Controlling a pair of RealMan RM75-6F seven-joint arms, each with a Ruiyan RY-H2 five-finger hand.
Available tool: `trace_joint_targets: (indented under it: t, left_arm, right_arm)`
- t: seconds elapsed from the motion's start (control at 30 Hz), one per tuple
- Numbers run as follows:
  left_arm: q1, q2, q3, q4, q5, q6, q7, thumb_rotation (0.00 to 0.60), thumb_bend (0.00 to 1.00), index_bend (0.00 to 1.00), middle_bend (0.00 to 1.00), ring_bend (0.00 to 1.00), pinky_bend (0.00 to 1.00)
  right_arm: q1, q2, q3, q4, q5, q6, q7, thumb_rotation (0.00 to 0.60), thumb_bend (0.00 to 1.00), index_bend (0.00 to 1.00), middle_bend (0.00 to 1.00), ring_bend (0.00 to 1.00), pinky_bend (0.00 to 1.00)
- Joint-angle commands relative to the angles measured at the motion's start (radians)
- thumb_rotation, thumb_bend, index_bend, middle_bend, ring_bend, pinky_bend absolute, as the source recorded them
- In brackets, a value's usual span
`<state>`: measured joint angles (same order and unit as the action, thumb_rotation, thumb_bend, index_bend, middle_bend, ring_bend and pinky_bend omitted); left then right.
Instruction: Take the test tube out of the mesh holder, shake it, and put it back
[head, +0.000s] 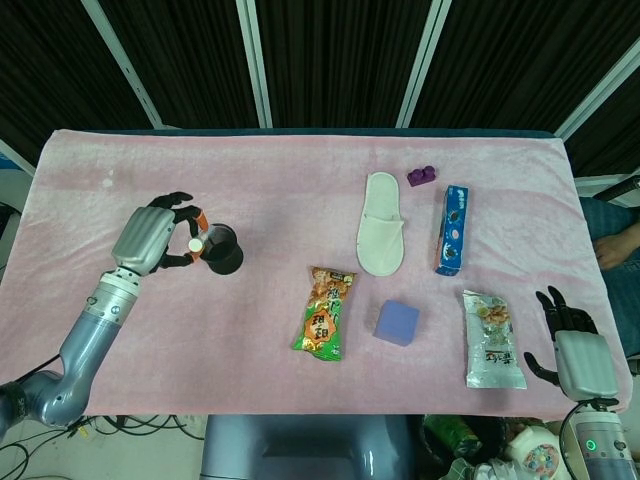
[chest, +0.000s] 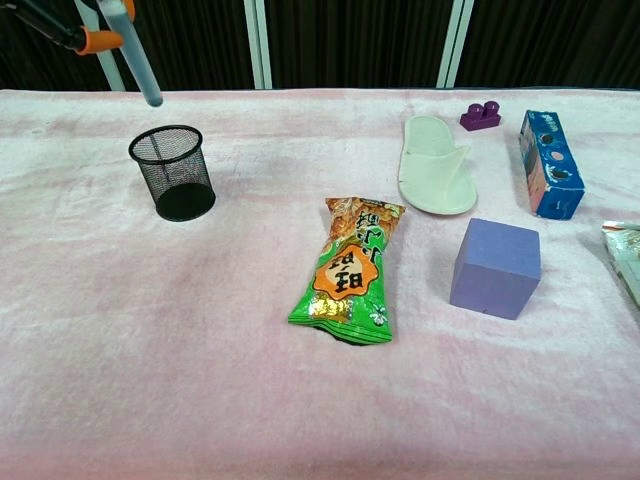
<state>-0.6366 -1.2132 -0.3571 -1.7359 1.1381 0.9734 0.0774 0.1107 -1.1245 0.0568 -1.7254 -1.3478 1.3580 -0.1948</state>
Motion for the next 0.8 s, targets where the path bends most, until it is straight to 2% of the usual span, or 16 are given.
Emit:
trace_joint_targets:
  t: [0.03,0.27,0.8]
  left_arm:
    - [-0.014,-0.003,0.004,0.026,-0.036,-0.035,-0.039,0.600,0.41,0.64,0.56,0.18,0.22]
    - [-0.037,-0.028,0.006,0.069,-0.068,-0.078,-0.110,0.600,0.41,0.64,0.56,0.18,0.21]
    - [-0.105,-0.136,0.062,0.238,-0.173,-0.118,-0.028,0.600,0.41,0.64,0.55,0.17,0.20]
  right_arm:
    - [0.000,0.000,0.000,0.001,0.000,0.000,0.001,0.600,0.18,0.03,0.03,0.19,0.16]
    - [0.001,0.001,0.001,0.002,0.003,-0.002,0.004,0.600,0.18,0.03,0.03,0.19,0.16]
    - [0.003,0.002,0.003,0.002,0.008,-0.006,0.005,0.600,0.18,0.03,0.03,0.19,0.16]
